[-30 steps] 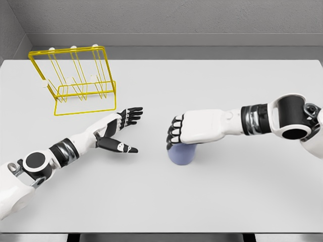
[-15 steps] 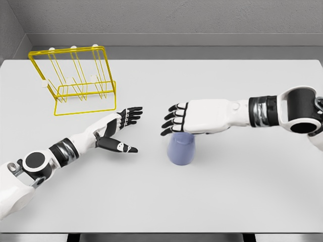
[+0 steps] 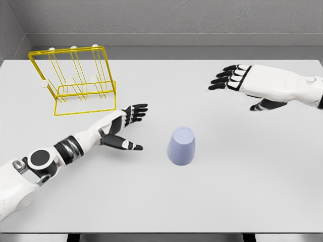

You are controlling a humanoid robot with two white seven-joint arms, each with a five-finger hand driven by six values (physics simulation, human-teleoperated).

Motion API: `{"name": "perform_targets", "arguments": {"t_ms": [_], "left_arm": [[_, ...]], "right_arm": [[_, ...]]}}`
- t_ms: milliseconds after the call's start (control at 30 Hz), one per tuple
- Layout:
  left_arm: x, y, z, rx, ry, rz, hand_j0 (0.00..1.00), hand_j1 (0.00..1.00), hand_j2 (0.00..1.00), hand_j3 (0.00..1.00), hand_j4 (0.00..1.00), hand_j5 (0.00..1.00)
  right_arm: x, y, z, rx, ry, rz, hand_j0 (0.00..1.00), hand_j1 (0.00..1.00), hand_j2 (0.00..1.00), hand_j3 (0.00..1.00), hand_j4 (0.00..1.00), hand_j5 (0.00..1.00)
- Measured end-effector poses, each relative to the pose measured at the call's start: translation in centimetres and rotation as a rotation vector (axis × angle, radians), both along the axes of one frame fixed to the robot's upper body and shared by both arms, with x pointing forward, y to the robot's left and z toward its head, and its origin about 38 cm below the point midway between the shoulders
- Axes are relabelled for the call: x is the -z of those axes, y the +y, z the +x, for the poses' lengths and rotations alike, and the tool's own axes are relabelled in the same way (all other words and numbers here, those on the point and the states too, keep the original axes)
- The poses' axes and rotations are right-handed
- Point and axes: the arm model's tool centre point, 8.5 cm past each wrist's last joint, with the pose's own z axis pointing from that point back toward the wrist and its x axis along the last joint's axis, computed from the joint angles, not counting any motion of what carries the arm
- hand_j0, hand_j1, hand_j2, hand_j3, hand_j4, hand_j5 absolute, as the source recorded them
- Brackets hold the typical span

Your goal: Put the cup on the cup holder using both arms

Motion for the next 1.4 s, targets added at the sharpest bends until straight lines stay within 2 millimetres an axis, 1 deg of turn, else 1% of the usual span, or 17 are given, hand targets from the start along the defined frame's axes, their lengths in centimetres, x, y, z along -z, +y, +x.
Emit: {"name": "perform_targets", "arguments": {"t_ms": [67,100,167,200,233,267,300,367,533,700,800,1033,1133,1400], "left_arm": [[0.1,-0.8,0.0,0.008,0.001,-0.011,1.00,1.00,1.00,1.00,1.00,1.00],[0.1,-1.1,0.0,0.013,0.000,-0.016,1.00,1.00,1.00,1.00,1.00,1.00],[-0.1,-2.0,0.0,0.023,-0.005,-0.028,1.00,1.00,1.00,1.00,1.00,1.00],[-0.1,-2.3,0.0,0.027,-0.004,-0.034,1.00,1.00,1.00,1.00,1.00,1.00],[-0.1,-2.7,0.0,0.031,-0.004,-0.040,1.00,1.00,1.00,1.00,1.00,1.00],[-0.2,-3.1,0.0,0.036,-0.007,-0.047,1.00,1.00,1.00,1.00,1.00,1.00],[-0.2,-3.5,0.0,0.040,-0.008,-0.054,1.00,1.00,1.00,1.00,1.00,1.00],[-0.2,-4.1,-0.1,0.048,-0.007,-0.064,1.00,1.00,1.00,1.00,1.00,1.00],[-0.1,-5.3,-0.4,0.066,-0.003,-0.081,1.00,1.00,1.00,1.00,1.00,1.00],[-0.1,-6.3,-0.9,0.084,0.002,-0.098,1.00,1.00,1.00,1.00,1.00,1.00],[-0.2,-6.7,-1.1,0.093,-0.001,-0.106,1.00,1.00,1.00,1.00,1.00,1.00],[-0.8,-7.1,-2.1,0.120,-0.012,-0.121,1.00,1.00,1.00,1.00,1.00,1.00],[-0.6,-7.3,-2.7,0.128,-0.007,-0.123,1.00,1.00,1.00,1.00,1.00,1.00],[-0.7,-7.4,-2.9,0.131,-0.011,-0.123,1.00,1.00,1.00,1.00,1.00,1.00]], "right_arm": [[0.2,-1.6,-0.6,0.026,0.050,0.058,1.00,1.00,1.00,1.00,1.00,1.00],[0.8,-2.1,-0.9,0.035,0.085,0.087,1.00,1.00,1.00,1.00,1.00,1.00],[0.8,-2.7,-1.2,0.042,0.119,0.145,1.00,1.00,1.00,1.00,1.00,1.00],[1.1,-3.0,-1.2,0.048,0.140,0.173,1.00,1.00,1.00,1.00,1.00,1.00],[1.7,-3.3,-1.1,0.062,0.160,0.206,1.00,1.00,1.00,1.00,1.00,1.00],[3.4,-3.9,-1.4,0.090,0.201,0.244,1.00,1.00,1.00,1.00,1.00,1.00],[3.6,-4.5,-1.3,0.111,0.203,0.271,1.00,1.00,1.00,1.00,1.00,1.00],[3.0,-5.4,-1.0,0.141,0.182,0.316,1.00,1.00,1.00,1.00,1.00,1.00],[2.4,-6.9,-0.2,0.193,0.149,0.378,1.00,1.00,1.00,1.00,1.00,1.00],[2.2,-7.5,-0.1,0.210,0.137,0.392,1.00,1.00,1.00,1.00,1.00,1.00],[2.5,-7.6,-0.2,0.215,0.143,0.394,1.00,1.00,1.00,1.00,1.00,1.00],[2.6,-7.8,-0.2,0.222,0.145,0.394,1.00,1.00,1.00,1.00,1.00,1.00],[2.7,-8.0,-0.1,0.231,0.149,0.395,1.00,1.00,1.00,1.00,1.00,1.00],[2.9,-8.2,-0.1,0.236,0.152,0.397,1.00,1.00,1.00,1.00,1.00,1.00]]}}
